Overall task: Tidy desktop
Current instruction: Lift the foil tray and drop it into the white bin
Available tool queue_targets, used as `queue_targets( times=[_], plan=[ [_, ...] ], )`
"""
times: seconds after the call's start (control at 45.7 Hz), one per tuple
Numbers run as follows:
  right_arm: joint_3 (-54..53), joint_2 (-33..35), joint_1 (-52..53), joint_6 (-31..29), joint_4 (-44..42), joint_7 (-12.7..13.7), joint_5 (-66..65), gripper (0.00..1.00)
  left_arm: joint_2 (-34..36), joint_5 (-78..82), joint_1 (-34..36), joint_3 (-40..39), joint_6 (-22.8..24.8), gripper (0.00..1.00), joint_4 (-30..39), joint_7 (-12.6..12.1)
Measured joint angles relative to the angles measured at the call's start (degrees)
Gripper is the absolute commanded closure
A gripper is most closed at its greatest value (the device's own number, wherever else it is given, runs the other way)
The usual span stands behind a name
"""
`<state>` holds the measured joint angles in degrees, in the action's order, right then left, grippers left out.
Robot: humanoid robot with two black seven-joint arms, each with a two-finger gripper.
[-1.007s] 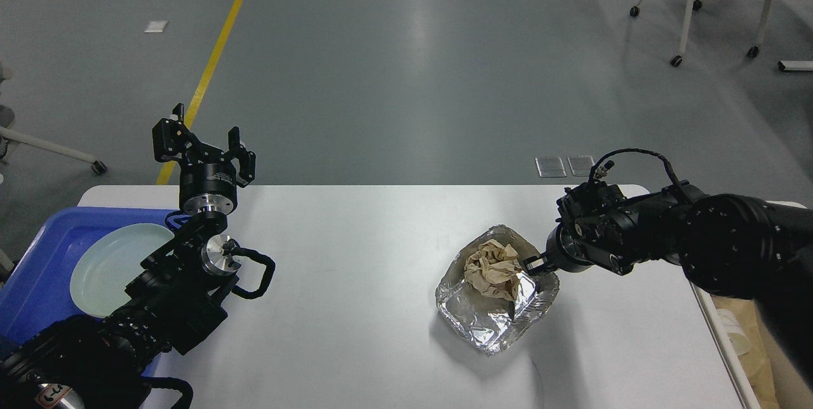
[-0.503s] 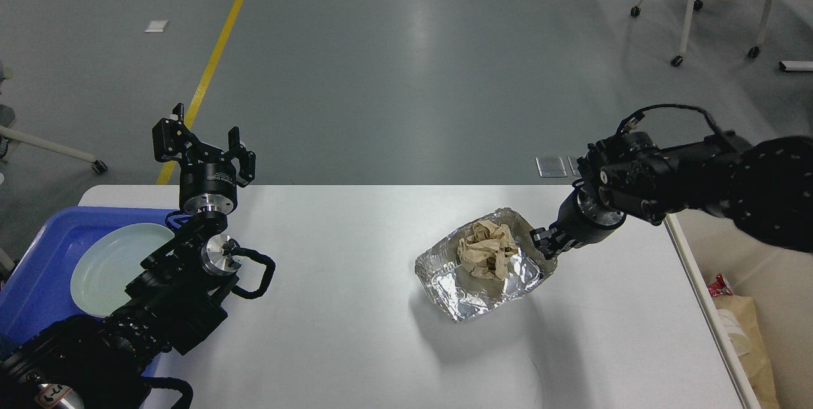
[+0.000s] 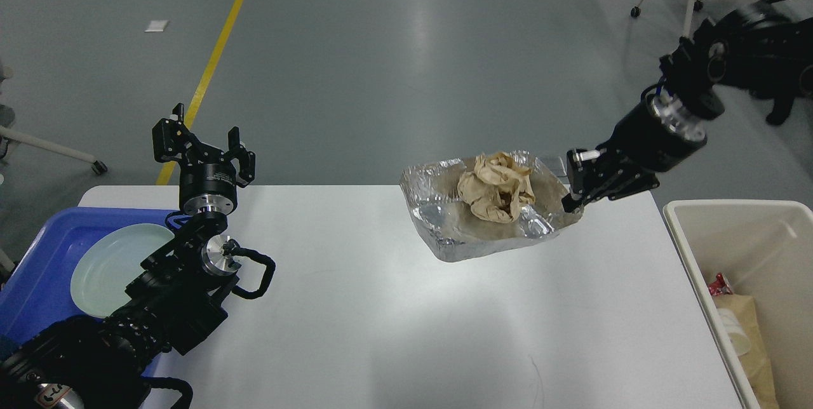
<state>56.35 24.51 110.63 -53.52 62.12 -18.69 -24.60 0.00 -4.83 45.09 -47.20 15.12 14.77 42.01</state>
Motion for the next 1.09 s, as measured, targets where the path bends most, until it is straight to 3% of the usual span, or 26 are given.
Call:
queue_targets(
  times=[0.263, 0.525, 0.831, 1.094],
  plan=[
    [-1.4, 4.3, 19.6, -1.5, 6.9, 0.0, 6.6, 1.00, 0.0, 0.0, 0.0, 0.0, 0.0, 0.00, 0.0, 0.0],
    [-5.2, 5.1, 30.7, -1.5, 8.5, 0.1, 10.2, 1.00, 0.0, 0.0, 0.0, 0.0, 0.0, 0.00, 0.0, 0.0],
    [-0.6, 5.0, 28.9, -1.5, 6.1, 0.4, 10.1, 1.00, 0.0, 0.0, 0.0, 0.0, 0.0, 0.00, 0.0, 0.0],
    [6.5, 7.4, 17.0, -1.5, -4.7, 0.6, 8.7, 1.00, 0.0, 0.0, 0.0, 0.0, 0.0, 0.00, 0.0, 0.0]
  ],
)
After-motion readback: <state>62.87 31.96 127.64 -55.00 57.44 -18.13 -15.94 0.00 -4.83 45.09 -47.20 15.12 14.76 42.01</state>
